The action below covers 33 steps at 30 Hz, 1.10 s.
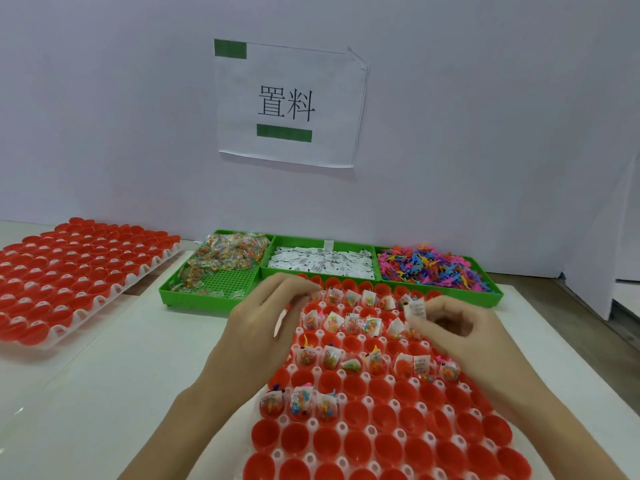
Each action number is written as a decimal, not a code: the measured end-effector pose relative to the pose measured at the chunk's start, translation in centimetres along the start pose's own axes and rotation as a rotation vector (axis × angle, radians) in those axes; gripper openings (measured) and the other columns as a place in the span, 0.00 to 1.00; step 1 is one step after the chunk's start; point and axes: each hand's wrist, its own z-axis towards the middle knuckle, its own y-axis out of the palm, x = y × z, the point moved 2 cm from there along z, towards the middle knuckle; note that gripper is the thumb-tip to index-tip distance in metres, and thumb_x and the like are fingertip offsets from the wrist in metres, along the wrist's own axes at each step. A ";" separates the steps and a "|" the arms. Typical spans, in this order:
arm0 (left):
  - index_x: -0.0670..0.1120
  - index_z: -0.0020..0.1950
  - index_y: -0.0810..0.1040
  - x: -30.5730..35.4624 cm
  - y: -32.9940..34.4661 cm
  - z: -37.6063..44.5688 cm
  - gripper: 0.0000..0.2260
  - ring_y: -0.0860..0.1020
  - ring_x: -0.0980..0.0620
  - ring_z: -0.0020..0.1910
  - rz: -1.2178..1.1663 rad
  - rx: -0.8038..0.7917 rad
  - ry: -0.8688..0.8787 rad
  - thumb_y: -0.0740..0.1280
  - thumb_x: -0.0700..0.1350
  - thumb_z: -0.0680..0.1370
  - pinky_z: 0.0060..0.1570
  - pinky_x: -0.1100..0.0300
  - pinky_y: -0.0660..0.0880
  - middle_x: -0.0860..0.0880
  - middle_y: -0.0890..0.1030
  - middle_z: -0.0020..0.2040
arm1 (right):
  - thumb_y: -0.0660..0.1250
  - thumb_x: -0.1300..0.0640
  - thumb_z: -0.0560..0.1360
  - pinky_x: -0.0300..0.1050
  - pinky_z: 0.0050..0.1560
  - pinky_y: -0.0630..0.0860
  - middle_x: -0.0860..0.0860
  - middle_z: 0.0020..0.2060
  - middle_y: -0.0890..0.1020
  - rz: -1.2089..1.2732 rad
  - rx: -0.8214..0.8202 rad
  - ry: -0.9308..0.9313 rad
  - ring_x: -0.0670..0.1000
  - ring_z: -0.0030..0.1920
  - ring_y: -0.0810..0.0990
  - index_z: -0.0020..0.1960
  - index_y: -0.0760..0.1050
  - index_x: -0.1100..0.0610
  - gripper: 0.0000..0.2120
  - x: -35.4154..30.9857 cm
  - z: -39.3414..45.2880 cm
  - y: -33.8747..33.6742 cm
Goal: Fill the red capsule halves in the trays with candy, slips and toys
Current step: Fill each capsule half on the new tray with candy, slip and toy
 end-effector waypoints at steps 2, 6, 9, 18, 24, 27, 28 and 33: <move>0.44 0.61 0.80 1.0 0.2 0.1 0.12 0.83 0.55 0.49 -0.146 0.025 -0.108 0.72 0.35 0.78 0.52 0.64 0.78 0.55 0.84 0.50 | 0.76 0.48 0.72 0.37 0.46 0.80 0.49 0.40 0.86 0.016 0.002 -0.003 0.46 0.43 0.85 0.42 0.83 0.49 0.06 -0.2 -0.8 0.9; 0.48 0.56 0.84 2.4 0.5 0.0 0.11 0.85 0.48 0.49 -0.460 -0.076 -0.272 0.75 0.37 0.75 0.53 0.56 0.80 0.52 0.87 0.48 | 0.75 0.57 0.75 0.34 0.44 0.80 0.50 0.39 0.87 0.086 -0.025 -0.072 0.48 0.41 0.86 0.43 0.84 0.51 0.03 -1.2 -1.7 2.7; 0.49 0.52 0.88 3.2 0.8 -0.1 0.10 0.85 0.46 0.52 -0.601 -0.176 -0.303 0.75 0.36 0.75 0.53 0.55 0.81 0.50 0.87 0.50 | 0.76 0.56 0.75 0.40 0.47 0.82 0.50 0.39 0.86 0.086 -0.010 -0.112 0.49 0.42 0.86 0.45 0.85 0.52 0.01 -1.5 -2.2 3.1; 0.52 0.48 0.89 4.5 1.5 -0.2 0.09 0.84 0.47 0.51 -0.574 -0.267 -0.304 0.77 0.39 0.73 0.50 0.62 0.79 0.50 0.85 0.53 | 0.74 0.58 0.77 0.32 0.41 0.76 0.43 0.41 0.85 -0.078 0.005 -0.227 0.48 0.43 0.84 0.48 0.83 0.43 0.09 -1.7 -3.7 3.7; 0.51 0.50 0.89 4.8 1.5 -0.2 0.09 0.85 0.48 0.48 -0.544 -0.222 -0.319 0.76 0.39 0.74 0.48 0.59 0.82 0.51 0.86 0.47 | 0.74 0.61 0.76 0.29 0.41 0.74 0.39 0.41 0.82 -0.190 0.022 -0.325 0.45 0.44 0.82 0.49 0.83 0.45 0.11 -2.2 -4.0 3.8; 0.52 0.54 0.88 4.8 1.4 -0.3 0.13 0.86 0.48 0.47 -0.582 -0.180 -0.381 0.76 0.39 0.73 0.49 0.60 0.82 0.49 0.86 0.47 | 0.75 0.61 0.76 0.28 0.42 0.74 0.38 0.42 0.82 -0.197 0.044 -0.331 0.43 0.44 0.82 0.50 0.84 0.46 0.10 -2.3 -4.1 3.9; 0.53 0.57 0.86 4.8 1.4 -0.4 0.15 0.86 0.48 0.46 -0.588 -0.175 -0.404 0.77 0.40 0.73 0.49 0.61 0.82 0.49 0.86 0.46 | 0.74 0.61 0.76 0.28 0.42 0.74 0.38 0.43 0.82 -0.197 0.044 -0.334 0.43 0.45 0.82 0.50 0.84 0.46 0.10 -2.3 -4.2 3.9; 0.54 0.53 0.87 4.4 1.3 -0.2 0.11 0.85 0.49 0.47 -0.521 -0.220 -0.392 0.76 0.40 0.73 0.48 0.60 0.81 0.51 0.85 0.46 | 0.70 0.61 0.79 0.29 0.45 0.75 0.40 0.45 0.83 -0.169 0.007 -0.312 0.43 0.48 0.82 0.55 0.85 0.48 0.11 -1.9 -4.5 4.4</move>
